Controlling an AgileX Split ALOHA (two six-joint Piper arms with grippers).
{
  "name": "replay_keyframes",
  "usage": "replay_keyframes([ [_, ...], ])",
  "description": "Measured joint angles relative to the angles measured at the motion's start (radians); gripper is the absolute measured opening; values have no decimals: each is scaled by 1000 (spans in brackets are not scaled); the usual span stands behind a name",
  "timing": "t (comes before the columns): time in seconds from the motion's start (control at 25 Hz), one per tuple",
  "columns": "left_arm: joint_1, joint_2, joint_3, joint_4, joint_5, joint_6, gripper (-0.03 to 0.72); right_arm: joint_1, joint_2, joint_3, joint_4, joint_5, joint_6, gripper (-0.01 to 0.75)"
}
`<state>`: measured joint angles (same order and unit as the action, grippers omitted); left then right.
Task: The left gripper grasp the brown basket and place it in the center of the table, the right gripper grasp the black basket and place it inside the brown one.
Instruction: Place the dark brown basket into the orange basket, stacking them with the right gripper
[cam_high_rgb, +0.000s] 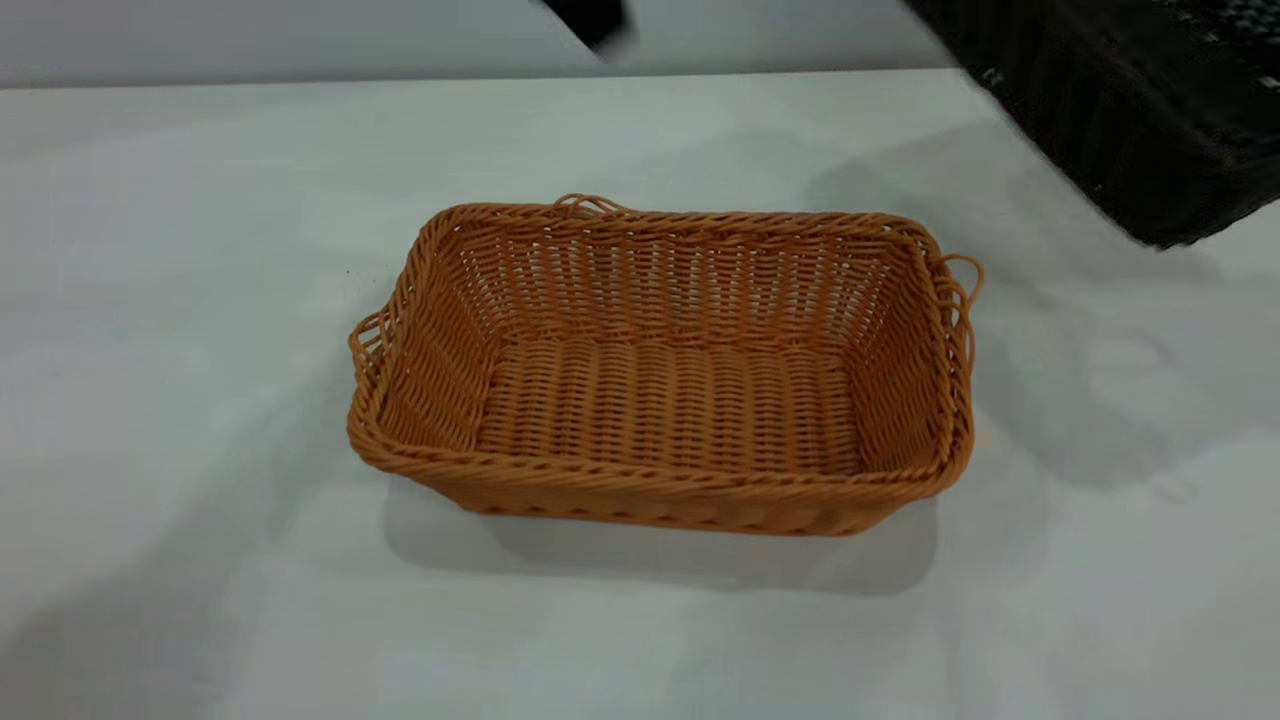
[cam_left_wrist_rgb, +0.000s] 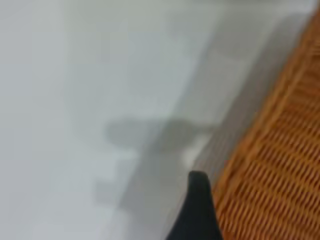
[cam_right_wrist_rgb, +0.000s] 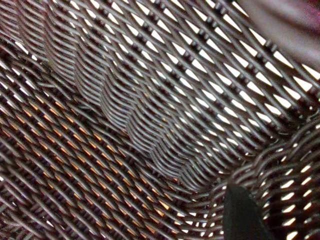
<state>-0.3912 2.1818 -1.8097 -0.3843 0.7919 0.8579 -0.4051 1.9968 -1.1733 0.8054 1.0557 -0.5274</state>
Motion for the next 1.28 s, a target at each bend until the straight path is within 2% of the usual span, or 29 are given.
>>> replay_keyframes([
  [0.24,203,-75,0,-1,47,-105,547,199,0,-6,-115,22,21,241],
  [0.44,284,-75,0,-37,58,-112,547,381,0,-6,-190,27,62,241],
  [0.64,292,-68,0,-48,61,-113,547,522,0,-11,-235,25,82,241],
  [0.88,291,-50,0,-68,70,-114,547,641,0,-81,-329,25,116,241],
  [1.04,291,-47,0,-69,87,-114,547,680,12,-132,-374,25,137,241],
  [1.28,291,-47,0,-70,93,-114,547,685,71,-162,-369,22,145,241],
])
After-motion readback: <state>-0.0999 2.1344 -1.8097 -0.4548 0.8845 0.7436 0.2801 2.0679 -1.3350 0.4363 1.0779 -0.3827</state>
